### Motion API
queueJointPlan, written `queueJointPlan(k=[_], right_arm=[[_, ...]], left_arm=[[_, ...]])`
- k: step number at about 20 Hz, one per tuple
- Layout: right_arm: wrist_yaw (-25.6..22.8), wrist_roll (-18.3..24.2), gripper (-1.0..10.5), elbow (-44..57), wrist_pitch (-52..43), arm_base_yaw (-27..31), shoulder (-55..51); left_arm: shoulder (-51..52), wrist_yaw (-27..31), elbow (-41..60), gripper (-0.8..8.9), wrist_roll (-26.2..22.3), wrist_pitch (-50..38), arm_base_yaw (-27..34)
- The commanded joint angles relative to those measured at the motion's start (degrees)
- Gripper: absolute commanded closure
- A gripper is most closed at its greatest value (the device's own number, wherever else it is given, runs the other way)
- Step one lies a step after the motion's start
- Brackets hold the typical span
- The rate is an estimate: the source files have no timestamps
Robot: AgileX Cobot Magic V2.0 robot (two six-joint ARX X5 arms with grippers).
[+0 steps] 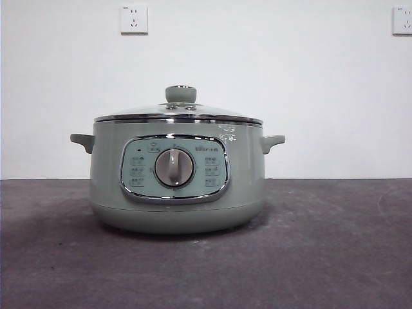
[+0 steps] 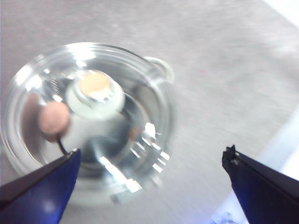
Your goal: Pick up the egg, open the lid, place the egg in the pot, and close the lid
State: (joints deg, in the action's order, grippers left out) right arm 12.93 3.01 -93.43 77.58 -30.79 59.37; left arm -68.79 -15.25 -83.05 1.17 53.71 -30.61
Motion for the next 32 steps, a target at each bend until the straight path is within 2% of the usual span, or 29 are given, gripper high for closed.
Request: queueJointPlan(k=[1,4,6,20,22,24,27,29,32], right_arm=[[2.3,0.4,9.6,0.1,0.9,0.0,0.9],[2.1,1.2,9.5,0.1,0.9,0.0,2.4],[2.0,0.2,9.5,0.1,0.9,0.0,3.2],[1.9,0.0,9.5,0.1,0.9,0.0,3.1],[1.9,0.0,9.5,0.1,0.9,0.0,3.1],[1.9,0.0,9.5,0.1,0.9,0.0,3.1],[1.9,0.0,9.5,0.1,0.9,0.0,3.1],[1.9,0.0,9.5,0.1,0.9,0.0,3.1],[1.9,0.0,9.5,0.1,0.9,0.0,3.1]], left_arm=[[2.8,-0.3,0.1,8.30,0.3,2.9,-0.2],[6.4,-0.2,0.1,8.18,0.1,6.0,-0.2],[7.5,0.0,0.1,8.17,0.1,6.6,-0.2],[7.3,0.3,0.1,8.17,0.0,7.6,-0.4],[8.3,3.1,0.1,8.17,-3.5,6.0,0.2],[9.7,7.7,0.3,8.17,-6.3,-1.5,3.6],[14.3,7.3,3.6,8.17,-7.8,-16.8,12.0],[19.4,7.3,10.5,8.17,-7.8,-28.6,17.1],[29.1,7.8,25.8,8.17,-7.8,-45.0,23.9]])
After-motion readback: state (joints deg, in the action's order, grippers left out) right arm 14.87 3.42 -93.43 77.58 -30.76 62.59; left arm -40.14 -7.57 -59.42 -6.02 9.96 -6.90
